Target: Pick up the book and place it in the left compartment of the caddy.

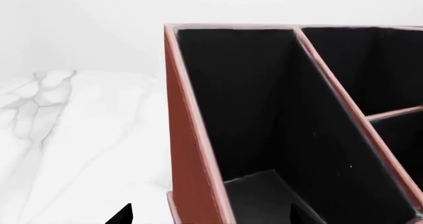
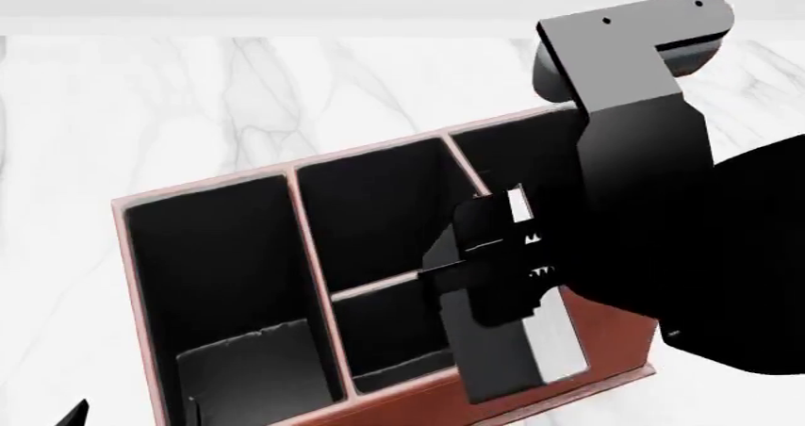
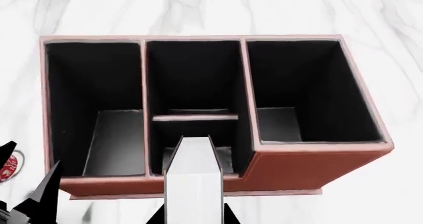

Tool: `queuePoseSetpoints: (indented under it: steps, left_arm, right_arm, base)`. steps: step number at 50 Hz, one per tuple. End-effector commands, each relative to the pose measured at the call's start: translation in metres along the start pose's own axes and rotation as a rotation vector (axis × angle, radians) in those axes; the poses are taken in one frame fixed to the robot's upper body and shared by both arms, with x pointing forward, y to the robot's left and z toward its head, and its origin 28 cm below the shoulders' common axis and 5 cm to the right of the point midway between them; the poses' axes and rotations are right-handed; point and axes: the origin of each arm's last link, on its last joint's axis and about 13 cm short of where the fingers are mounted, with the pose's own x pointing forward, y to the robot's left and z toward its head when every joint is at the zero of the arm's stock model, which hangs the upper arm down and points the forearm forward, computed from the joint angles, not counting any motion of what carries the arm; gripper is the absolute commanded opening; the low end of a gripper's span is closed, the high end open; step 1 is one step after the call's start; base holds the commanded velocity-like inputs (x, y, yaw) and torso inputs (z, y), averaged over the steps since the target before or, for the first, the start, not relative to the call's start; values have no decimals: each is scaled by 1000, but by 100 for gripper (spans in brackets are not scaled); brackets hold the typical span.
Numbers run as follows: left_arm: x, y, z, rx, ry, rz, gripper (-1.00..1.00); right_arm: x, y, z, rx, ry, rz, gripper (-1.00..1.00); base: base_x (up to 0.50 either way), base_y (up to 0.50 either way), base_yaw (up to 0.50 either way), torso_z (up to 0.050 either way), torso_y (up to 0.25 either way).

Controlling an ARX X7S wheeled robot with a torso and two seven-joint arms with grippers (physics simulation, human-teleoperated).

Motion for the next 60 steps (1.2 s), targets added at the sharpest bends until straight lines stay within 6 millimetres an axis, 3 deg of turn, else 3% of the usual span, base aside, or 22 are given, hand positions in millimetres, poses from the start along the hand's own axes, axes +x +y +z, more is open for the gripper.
queuePoseSetpoints:
  steps: [1,15,32,48,60]
  left_arm:
    - [0,0,-1,2,4,-1,100]
    - [1,0,0,0,3,1,100]
    - [0,0,1,-3,3,-1,100]
    - [1,1,2,-7,-1,-1,100]
    - [0,1,3,-9,-3,-2,100]
  right_arm:
    - [-20,9,43,-24,-84,-10,-100]
    - [15,29,68,-60,-95,57,-100]
    - [62,80,88,-179,-26,86,-100]
    - [100,114,89,-238,4,150,-100]
    - [114,114,85,-243,22,148,-100]
  base:
    - [0,0,0,0,0]
    - [0,0,0,0,1]
    - [0,0,0,0,1]
    - [0,0,0,0,1]
    - [0,0,0,0,1]
